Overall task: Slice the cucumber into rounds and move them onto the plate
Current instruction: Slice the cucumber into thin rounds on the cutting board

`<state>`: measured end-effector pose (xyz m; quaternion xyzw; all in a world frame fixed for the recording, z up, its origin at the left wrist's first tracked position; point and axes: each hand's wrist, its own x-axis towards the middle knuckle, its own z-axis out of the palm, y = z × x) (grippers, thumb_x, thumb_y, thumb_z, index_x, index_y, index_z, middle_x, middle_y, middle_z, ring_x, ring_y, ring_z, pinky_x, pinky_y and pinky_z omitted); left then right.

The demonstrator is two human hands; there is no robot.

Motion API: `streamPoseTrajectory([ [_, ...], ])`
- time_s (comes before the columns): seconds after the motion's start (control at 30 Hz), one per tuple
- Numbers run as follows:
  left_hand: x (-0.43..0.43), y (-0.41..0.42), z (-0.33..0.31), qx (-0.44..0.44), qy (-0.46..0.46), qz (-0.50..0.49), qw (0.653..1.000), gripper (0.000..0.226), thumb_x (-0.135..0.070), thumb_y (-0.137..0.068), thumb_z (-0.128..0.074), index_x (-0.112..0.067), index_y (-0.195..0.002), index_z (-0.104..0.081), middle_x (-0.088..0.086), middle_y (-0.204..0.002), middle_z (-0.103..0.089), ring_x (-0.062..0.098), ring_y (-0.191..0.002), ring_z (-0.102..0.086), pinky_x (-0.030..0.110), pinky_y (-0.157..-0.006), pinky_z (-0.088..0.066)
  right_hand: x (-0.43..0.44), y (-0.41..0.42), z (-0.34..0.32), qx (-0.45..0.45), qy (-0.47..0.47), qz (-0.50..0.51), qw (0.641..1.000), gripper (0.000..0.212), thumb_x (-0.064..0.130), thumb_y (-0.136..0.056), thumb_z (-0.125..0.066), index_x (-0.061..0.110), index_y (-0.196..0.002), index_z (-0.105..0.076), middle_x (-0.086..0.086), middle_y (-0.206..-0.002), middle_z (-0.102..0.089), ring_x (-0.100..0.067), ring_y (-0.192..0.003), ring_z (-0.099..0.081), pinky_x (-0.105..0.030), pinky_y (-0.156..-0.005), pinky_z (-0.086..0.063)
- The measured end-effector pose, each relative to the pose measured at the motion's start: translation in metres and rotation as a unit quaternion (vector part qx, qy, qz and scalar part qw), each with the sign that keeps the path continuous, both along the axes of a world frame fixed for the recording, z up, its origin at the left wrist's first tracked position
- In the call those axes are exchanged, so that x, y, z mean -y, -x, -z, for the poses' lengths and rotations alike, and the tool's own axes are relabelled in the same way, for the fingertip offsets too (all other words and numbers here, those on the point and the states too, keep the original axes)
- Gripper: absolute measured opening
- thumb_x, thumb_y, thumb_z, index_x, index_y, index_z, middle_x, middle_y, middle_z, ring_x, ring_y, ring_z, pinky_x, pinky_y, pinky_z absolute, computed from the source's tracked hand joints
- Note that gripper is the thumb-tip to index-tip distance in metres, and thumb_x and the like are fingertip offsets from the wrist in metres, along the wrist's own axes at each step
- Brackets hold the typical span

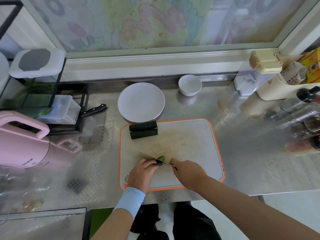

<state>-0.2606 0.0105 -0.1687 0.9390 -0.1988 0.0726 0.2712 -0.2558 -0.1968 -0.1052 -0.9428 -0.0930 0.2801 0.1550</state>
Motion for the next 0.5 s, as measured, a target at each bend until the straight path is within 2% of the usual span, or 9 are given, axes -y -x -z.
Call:
streamPoseTrajectory([
  [0.23, 0.001, 0.0, -0.002, 0.01, 0.008, -0.002, 1.0, 0.037, 0.012, -0.058, -0.083, -0.014, -0.084, -0.077, -0.004, -0.09, -0.071, 0.014, -0.086, -0.058, 0.024, -0.071, -0.051, 0.007, 0.014, -0.005, 0.04, 0.012, -0.002, 0.999, 0.022, 0.033, -0.104, -0.029, 0.027, -0.117, -0.045, -0.007, -0.077, -0.063, -0.032, -0.069, -0.061, -0.036, -0.057, -0.046],
  [0.5, -0.001, 0.001, 0.0, 0.011, 0.007, 0.003, 1.0, 0.04, 0.011, -0.054, -0.086, -0.013, -0.084, -0.077, -0.003, -0.09, -0.071, 0.014, -0.086, -0.056, 0.025, -0.07, -0.052, 0.018, 0.023, -0.009, 0.04, 0.006, 0.007, 0.999, 0.02, 0.037, -0.104, -0.03, 0.033, -0.118, -0.044, -0.002, -0.075, -0.06, -0.027, -0.068, -0.058, -0.037, -0.06, -0.048],
])
